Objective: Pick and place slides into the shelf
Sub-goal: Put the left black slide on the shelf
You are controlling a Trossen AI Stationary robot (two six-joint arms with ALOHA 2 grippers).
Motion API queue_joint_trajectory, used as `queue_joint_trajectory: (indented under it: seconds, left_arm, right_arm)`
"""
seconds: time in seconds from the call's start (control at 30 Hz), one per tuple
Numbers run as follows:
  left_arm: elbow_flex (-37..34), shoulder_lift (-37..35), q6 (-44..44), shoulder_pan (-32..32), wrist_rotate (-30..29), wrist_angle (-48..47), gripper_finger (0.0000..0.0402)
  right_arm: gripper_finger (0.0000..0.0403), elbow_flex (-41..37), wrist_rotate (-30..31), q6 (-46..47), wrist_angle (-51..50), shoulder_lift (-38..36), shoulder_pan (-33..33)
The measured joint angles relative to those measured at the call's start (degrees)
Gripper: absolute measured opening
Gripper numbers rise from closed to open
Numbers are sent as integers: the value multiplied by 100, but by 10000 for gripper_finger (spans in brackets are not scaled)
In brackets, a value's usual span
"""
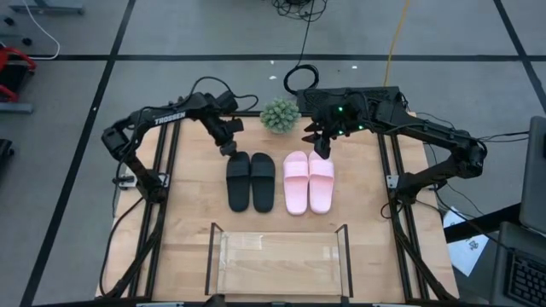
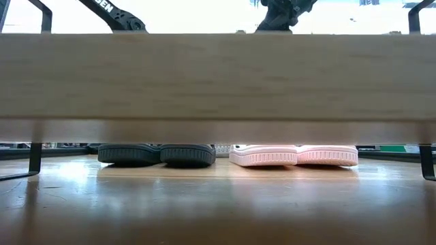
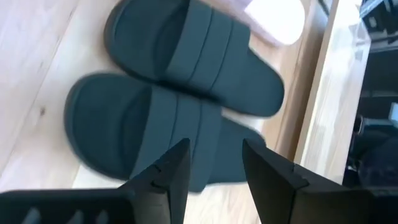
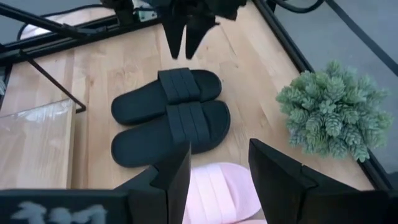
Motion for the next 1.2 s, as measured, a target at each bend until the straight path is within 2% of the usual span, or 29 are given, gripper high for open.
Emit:
queue_joint_trajectory:
  seconds: [0.23,0.47,0.6,0.97,1.2]
  left_arm:
    - [2,185,-798,-176,-186,283,145]
    - [2,243,-690,-51,-605,-426,145]
    - [2,245,-703,-57,-837,-404,145]
    - [3,901,-643,-292,-969,-266,145]
    - [32,952,-527,-284,-1043,-274,145]
  right_arm:
    - [153,0,-3,-2,-14,0,2]
    - [153,0,-7,-79,-44,0,2]
    - [153,0,-9,-184,-44,0,2]
    - [153,0,-13,-197,-46,0,2]
    - [153,0,-16,-208,-46,0,2]
